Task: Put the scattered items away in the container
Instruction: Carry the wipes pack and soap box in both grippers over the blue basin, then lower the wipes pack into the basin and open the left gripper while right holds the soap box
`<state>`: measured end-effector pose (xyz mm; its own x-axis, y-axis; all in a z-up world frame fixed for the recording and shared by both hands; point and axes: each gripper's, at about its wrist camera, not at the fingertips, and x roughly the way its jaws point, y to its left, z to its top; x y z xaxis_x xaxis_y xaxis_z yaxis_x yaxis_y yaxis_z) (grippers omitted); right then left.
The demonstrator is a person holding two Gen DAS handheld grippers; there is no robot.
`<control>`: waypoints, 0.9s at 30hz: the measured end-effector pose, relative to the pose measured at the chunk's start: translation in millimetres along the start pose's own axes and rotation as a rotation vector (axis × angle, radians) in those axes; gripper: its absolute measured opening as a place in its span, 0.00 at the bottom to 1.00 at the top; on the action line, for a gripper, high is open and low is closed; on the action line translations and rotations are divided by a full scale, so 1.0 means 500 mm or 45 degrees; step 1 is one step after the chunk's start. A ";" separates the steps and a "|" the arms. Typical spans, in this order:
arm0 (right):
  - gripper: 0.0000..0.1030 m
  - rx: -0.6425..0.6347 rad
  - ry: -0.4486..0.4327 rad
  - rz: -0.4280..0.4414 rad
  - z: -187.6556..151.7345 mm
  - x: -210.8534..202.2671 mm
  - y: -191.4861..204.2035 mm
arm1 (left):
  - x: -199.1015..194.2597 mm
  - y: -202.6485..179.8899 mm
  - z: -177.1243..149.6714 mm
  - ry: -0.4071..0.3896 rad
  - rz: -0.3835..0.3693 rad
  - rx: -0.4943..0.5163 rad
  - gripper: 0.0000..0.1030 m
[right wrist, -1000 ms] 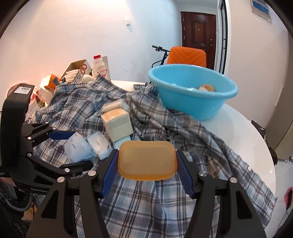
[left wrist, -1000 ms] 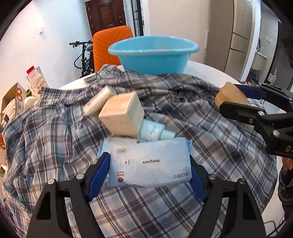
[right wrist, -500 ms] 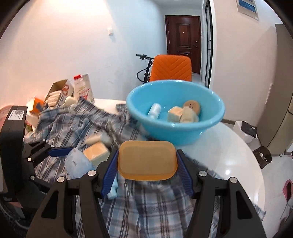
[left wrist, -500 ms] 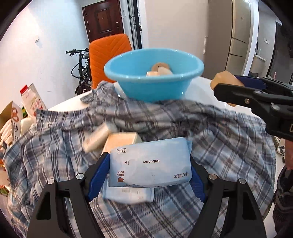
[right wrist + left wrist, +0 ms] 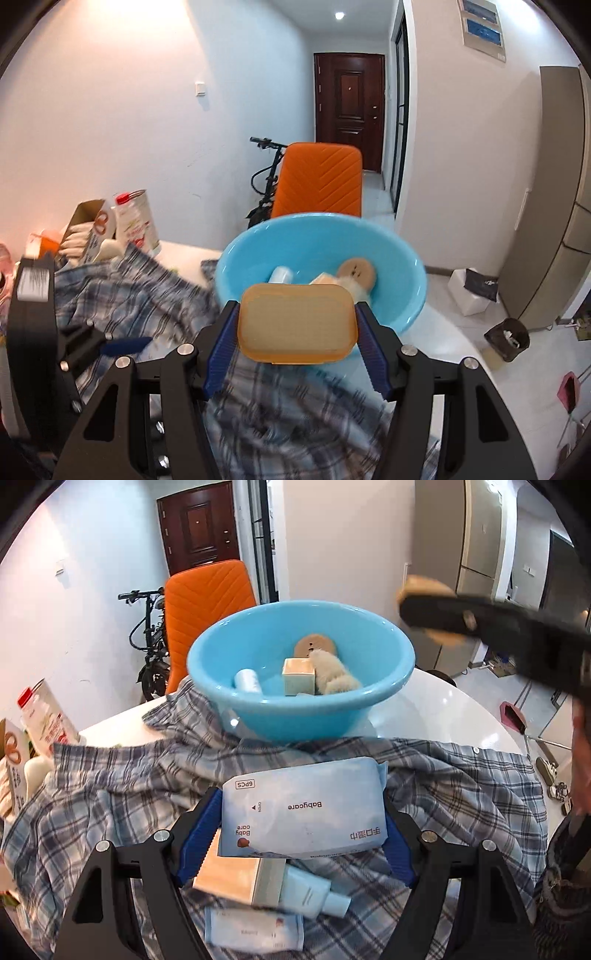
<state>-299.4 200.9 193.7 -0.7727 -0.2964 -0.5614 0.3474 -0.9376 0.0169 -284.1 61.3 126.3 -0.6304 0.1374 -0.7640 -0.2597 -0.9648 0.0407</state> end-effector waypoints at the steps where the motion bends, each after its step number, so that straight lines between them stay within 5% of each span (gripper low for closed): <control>1: 0.59 0.008 -0.003 -0.004 0.010 0.005 -0.005 | 0.004 0.001 0.009 -0.003 -0.004 0.000 0.79; 13: 0.59 0.072 -0.090 -0.083 0.080 0.044 -0.048 | 0.044 0.034 0.146 -0.105 -0.028 -0.086 0.79; 22: 0.59 0.153 -0.143 -0.089 0.119 0.071 -0.084 | 0.119 0.060 0.235 -0.109 0.028 -0.164 0.79; 27: 0.59 0.161 -0.140 -0.150 0.126 0.100 -0.106 | 0.167 0.060 0.252 -0.087 -0.028 -0.171 0.79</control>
<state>-389.8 224.3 216.8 -0.8597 -0.1948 -0.4722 0.1870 -0.9803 0.0639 -436.9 71.8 144.8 -0.6754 0.1691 -0.7178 -0.1763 -0.9822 -0.0654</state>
